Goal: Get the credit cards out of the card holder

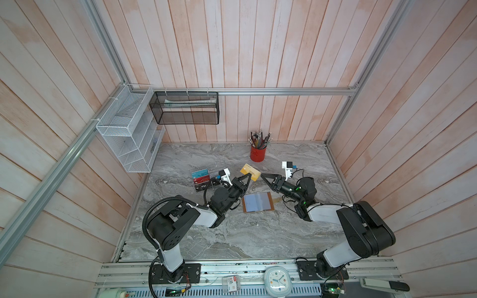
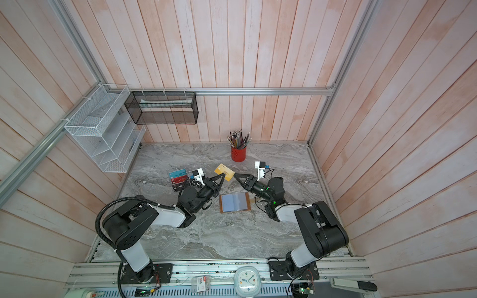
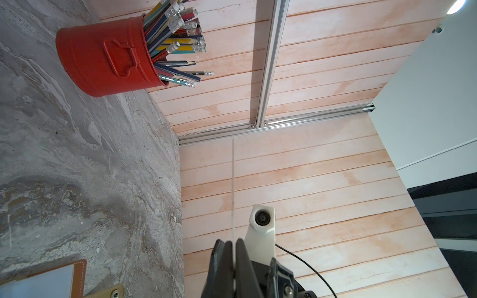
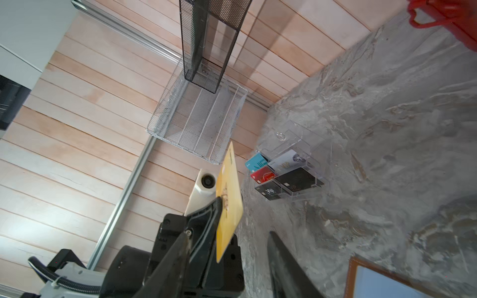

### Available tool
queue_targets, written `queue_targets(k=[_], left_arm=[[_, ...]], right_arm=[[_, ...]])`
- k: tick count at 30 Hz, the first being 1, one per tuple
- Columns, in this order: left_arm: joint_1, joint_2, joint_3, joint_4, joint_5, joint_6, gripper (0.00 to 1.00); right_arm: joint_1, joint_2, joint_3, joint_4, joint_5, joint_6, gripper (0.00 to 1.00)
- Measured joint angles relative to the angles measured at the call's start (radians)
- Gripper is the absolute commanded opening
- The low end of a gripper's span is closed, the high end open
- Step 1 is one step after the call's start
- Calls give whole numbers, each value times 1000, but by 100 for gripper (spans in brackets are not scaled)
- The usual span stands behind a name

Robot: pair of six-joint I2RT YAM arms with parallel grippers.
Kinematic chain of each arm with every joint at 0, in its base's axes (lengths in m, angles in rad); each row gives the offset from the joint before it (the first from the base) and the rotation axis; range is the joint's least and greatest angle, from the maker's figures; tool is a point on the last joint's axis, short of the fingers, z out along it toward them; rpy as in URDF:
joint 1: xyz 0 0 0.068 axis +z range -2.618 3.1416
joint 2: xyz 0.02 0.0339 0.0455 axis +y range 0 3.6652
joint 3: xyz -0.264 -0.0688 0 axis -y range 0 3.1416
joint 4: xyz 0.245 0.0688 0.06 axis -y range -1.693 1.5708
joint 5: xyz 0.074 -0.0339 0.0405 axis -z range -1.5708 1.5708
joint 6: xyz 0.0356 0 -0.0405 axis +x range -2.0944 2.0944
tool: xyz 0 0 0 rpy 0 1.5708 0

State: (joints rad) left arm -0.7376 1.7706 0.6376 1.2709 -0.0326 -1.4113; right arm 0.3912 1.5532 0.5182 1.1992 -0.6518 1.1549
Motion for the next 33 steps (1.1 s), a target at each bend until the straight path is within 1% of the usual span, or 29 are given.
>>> queue_targets(k=[4,9,12,17,19,21,25,27,29,31,33], left_arm=[[-6,0,0,0,-18,0,0],[-14,0,0,1,-31,0,0],[-15,0,0,1,-35,0,0],[-16,0,0,1,-52,0,0],[-16,0,0,1,-55,1,0],[-18,0,3,0,-55,3,0],[-20,1,9,-5,-56,8,0],[-20,1,10,-6,-60,13,5],[-20,1,10,-13,-63,19,8],[-20,1,11,-21,-66,25,16],[-21,1,13,-36,-66,32,21]], right_arm=[[11,35,40,8,-1,2,39],[31,82,71,8,-5,4,29],[39,102,76,17,-7,10,21],[46,122,84,25,-21,21,20],[50,122,88,29,-26,21,18],[55,122,92,32,-27,23,13],[58,122,96,40,-31,27,0],[58,126,100,40,-34,32,0],[58,130,103,39,-37,32,0],[58,132,103,39,-38,31,0],[58,132,104,39,-42,29,0]])
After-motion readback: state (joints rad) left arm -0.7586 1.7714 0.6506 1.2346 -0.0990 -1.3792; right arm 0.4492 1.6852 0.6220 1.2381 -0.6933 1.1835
